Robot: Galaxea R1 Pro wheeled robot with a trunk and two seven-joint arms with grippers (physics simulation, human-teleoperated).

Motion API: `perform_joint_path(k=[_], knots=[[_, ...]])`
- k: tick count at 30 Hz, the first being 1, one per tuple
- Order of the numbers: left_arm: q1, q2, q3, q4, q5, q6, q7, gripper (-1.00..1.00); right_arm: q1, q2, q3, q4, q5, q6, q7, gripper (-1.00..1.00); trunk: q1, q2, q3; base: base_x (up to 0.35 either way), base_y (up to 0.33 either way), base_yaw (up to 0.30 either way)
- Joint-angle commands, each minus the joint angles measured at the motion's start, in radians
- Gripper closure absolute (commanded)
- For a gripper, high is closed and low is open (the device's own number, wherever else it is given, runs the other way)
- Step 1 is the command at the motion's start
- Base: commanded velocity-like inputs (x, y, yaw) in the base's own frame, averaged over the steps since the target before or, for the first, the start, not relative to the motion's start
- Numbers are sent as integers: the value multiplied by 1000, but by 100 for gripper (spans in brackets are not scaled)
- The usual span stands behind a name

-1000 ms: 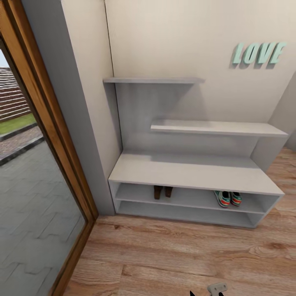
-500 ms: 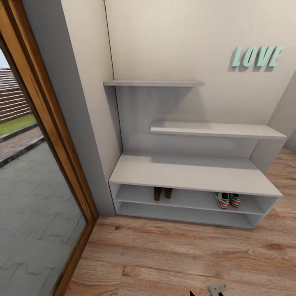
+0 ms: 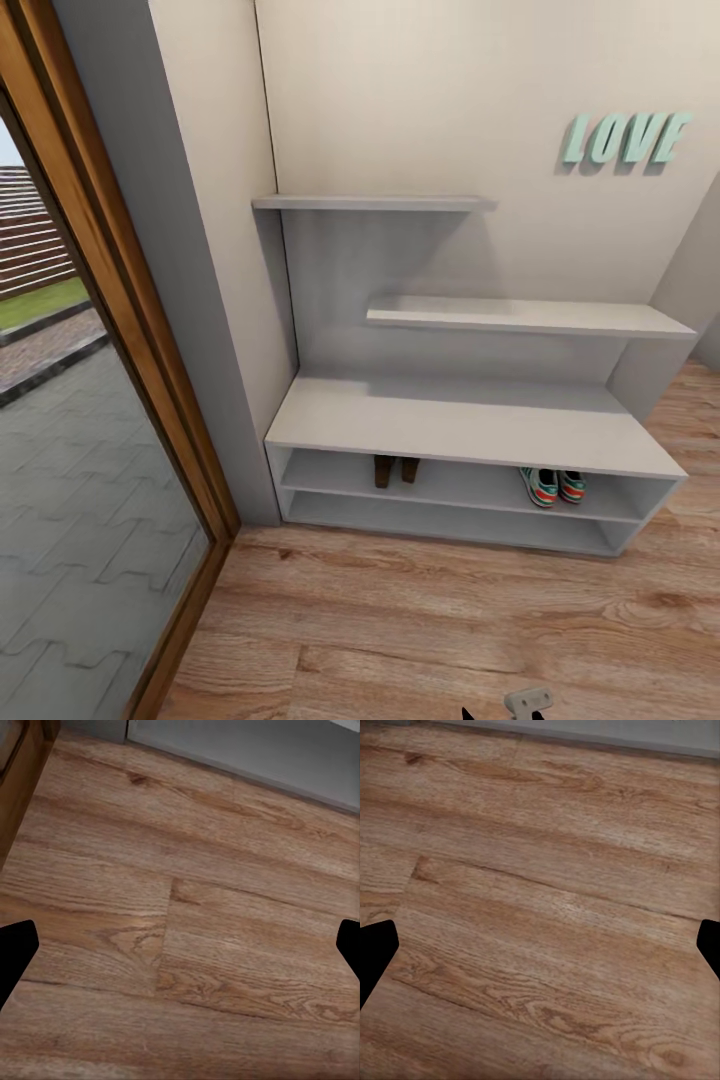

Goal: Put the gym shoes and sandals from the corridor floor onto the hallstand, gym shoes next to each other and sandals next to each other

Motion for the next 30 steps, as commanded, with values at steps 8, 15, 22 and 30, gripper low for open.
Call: perform_joint_path(k=[8, 15, 22, 30], knots=[[-1, 0, 4, 1, 9, 2, -10, -100, -1, 0, -9, 1, 9, -3, 3, -100, 0, -1, -1, 0, 0, 0], [-1, 1, 9, 1, 9, 2, -10, -100, -1, 0, -9, 1, 9, -3, 3, -100, 0, -1, -1, 0, 0, 0], [-1, 0, 22, 2, 9, 2, -11, -100, -1, 0, -9, 1, 9, -3, 3, -100, 0, -1, -1, 0, 0, 0], [-1, -5, 26, 12, 8, 2, -12, -100, -1, 0, -9, 1, 9, -3, 3, -100, 0, -1, -1, 0, 0, 0]])
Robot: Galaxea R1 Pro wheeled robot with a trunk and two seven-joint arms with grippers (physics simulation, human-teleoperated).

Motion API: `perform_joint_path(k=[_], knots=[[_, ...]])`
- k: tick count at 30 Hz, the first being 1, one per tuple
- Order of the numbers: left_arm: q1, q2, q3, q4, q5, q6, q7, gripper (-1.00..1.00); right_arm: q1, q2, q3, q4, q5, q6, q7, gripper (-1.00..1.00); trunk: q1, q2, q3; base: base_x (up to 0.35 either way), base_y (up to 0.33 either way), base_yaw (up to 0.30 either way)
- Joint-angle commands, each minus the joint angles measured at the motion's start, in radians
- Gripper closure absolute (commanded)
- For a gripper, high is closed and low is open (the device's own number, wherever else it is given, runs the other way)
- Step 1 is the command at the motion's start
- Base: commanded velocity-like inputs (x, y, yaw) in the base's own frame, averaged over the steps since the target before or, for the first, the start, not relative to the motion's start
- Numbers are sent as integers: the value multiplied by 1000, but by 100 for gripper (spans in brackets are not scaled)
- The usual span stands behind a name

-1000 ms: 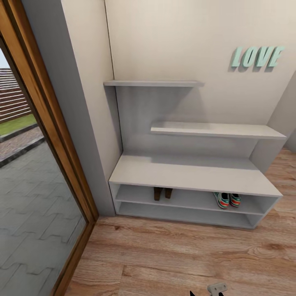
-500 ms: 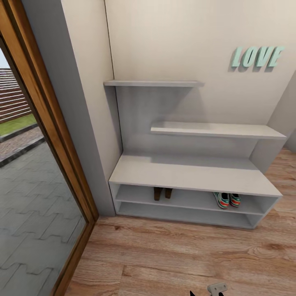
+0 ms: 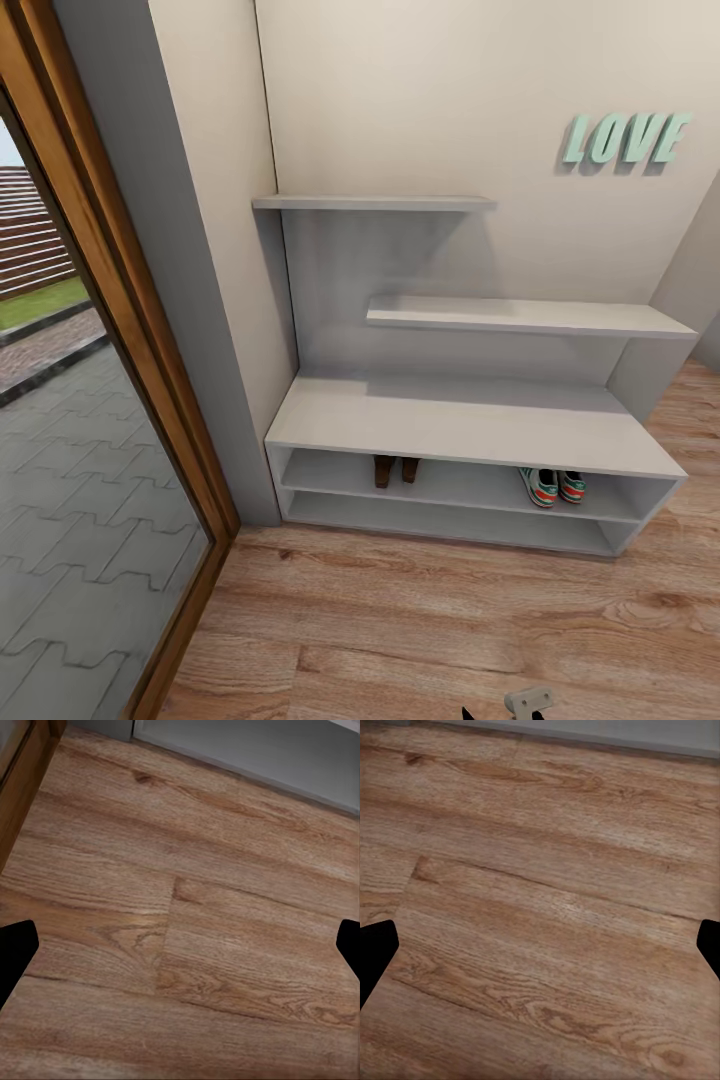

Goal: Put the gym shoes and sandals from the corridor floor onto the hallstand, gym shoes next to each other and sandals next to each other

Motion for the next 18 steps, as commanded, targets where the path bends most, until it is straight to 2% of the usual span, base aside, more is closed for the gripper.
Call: perform_joint_path(k=[1, 18], knots=[[-1, -1, 4, 3, 8, 3, -10, -100, -1, 0, -9, 1, 9, -3, 3, -100, 0, -1, -1, 0, 0, 0], [-1, -4, 7, 11, 9, 3, -10, -100, -1, 0, -9, 1, 9, -3, 3, -100, 0, -1, -1, 0, 0, 0]])
